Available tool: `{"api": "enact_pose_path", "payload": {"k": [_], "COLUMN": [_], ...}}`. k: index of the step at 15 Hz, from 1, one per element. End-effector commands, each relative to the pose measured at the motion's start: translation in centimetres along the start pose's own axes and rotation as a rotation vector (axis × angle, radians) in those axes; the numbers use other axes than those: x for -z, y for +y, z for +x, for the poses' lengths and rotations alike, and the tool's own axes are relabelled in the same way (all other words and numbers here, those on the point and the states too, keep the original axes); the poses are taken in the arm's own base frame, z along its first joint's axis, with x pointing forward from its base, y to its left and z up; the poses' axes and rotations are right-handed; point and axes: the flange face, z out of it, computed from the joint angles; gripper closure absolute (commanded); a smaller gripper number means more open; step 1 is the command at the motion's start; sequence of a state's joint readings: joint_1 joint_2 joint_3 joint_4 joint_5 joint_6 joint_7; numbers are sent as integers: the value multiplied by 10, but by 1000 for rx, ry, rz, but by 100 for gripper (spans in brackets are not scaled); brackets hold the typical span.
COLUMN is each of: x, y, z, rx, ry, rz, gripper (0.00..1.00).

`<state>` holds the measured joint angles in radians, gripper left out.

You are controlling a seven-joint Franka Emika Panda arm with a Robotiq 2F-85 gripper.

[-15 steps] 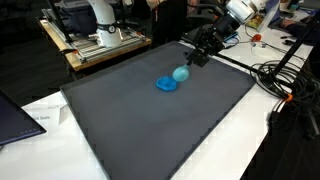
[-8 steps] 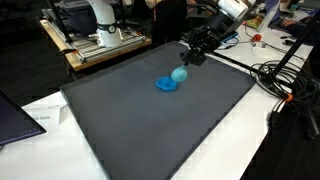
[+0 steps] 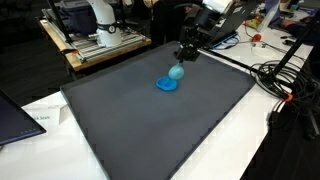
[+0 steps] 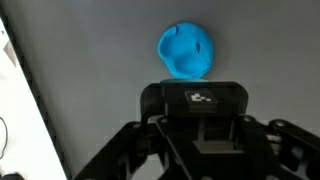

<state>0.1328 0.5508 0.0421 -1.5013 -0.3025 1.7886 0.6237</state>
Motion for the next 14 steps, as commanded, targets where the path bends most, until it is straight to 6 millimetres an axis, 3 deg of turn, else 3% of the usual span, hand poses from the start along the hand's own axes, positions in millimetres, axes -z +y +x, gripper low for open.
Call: {"api": "enact_pose_path", "payload": {"k": [1, 8, 14], "x": [-1, -21, -41], "y": [19, 36, 61], "z": [-38, -104, -165], "rx": [47, 43, 22], "ry": [55, 167, 335], "rz": [41, 105, 186], "gripper": [78, 78, 78]}}
